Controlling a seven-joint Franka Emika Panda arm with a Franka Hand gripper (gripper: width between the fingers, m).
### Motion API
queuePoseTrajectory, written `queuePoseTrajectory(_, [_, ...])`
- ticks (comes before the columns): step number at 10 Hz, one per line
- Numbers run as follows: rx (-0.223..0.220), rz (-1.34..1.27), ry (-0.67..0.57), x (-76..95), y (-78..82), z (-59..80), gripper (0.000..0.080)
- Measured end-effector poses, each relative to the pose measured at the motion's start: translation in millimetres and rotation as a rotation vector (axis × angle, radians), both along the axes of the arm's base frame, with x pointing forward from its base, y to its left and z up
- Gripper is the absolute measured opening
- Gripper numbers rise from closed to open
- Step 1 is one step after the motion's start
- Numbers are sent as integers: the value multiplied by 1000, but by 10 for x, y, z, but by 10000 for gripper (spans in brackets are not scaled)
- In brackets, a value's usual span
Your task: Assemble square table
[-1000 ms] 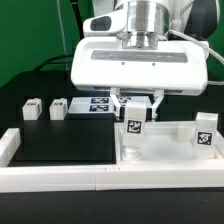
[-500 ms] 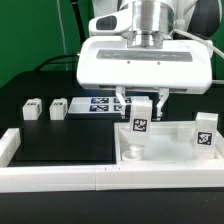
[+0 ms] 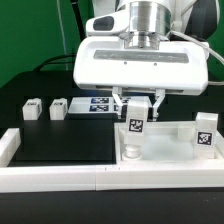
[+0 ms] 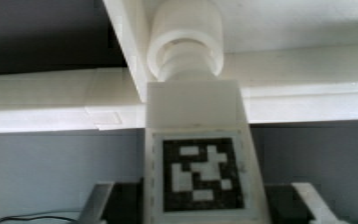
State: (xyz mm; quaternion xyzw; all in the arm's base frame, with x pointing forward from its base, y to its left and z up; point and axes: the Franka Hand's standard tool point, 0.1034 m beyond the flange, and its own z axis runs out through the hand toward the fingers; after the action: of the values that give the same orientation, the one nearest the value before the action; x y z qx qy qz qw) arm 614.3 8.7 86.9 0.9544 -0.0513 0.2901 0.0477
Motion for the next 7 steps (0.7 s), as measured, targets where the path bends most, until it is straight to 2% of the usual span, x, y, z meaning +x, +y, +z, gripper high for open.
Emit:
queuePoseTrajectory(3, [-9,0,5,-19,-16,-96,290])
queuePoseTrajectory(6, [-9,1,4,-10,-9,-97,290])
queuePoseTrajectory(7, [-9,1,4,-10,-9,-97,470])
